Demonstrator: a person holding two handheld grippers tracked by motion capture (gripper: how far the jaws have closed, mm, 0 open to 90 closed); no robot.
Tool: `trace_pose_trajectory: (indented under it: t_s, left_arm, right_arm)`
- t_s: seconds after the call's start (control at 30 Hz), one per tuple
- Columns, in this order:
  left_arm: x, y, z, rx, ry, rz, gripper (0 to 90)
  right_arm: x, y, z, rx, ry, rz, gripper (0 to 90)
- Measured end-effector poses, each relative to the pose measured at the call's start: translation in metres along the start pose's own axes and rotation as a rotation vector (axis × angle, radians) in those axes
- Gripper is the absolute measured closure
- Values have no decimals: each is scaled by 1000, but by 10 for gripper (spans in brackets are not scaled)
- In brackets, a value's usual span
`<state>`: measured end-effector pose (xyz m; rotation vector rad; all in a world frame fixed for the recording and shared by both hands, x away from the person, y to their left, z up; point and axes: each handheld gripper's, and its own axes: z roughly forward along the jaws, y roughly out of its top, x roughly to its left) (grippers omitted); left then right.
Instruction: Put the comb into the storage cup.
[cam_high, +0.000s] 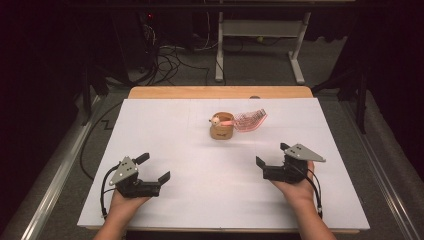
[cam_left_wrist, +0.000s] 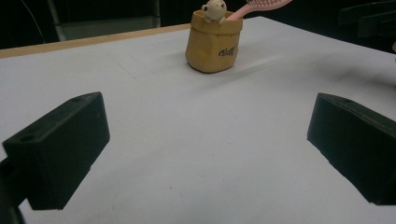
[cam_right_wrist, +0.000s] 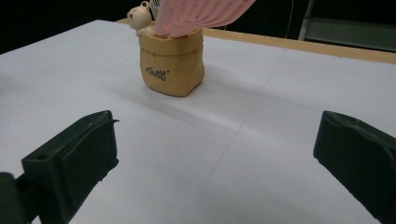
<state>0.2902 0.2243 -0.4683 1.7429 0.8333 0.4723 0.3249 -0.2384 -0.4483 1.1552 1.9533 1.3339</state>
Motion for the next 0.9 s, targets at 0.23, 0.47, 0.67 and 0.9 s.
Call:
trace_pose_trajectory:
  t_s: [0.23,0.47,0.67,0.9]
  left_arm:
    - [-1,0,0,1,-4,-1,0]
    - [-3,-1,1,8,-12,5,0]
    - [-5,-1,2,-20,-9,-12,0]
    - [-5,-3,-1,-30,11,-14,0]
  right_arm:
    - [-5,-16,-33,-23,-5,0,5]
    - [-15,-34,-63,-57,-29,11,5]
    - [-21,-44,-70,-62,-51,20,5]
    - [-17,-45,-70,-58,-55,1,5]
